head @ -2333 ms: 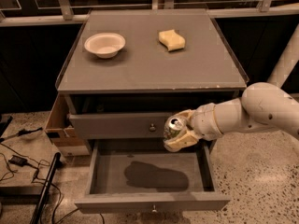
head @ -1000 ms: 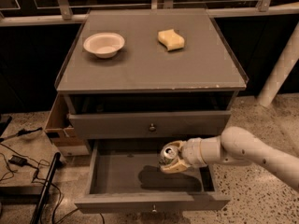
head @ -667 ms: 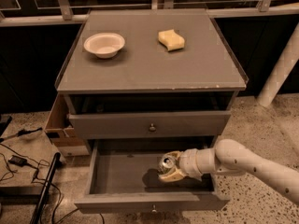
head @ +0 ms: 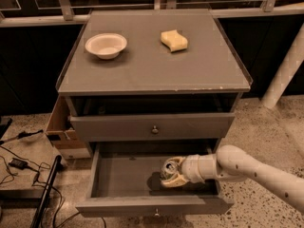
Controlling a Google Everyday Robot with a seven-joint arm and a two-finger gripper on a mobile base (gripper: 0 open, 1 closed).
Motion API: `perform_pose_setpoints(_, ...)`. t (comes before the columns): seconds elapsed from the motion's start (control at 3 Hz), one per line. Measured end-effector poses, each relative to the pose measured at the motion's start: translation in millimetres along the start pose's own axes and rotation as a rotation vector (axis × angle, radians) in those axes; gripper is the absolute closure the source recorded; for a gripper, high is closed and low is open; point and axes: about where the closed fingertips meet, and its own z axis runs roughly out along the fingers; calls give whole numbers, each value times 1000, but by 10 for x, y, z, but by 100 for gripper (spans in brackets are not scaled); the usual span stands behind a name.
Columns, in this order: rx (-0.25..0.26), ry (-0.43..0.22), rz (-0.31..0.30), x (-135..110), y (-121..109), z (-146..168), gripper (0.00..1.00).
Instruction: Place 7up can into middle drawer
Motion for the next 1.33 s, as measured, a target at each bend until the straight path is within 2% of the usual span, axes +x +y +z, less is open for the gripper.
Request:
perform_pose_setpoints(1.0, -29, -45, -50, 367, -175, 513, 100)
perform_pose_setpoints(1.33, -35, -46, -61, 409, -175, 575, 100)
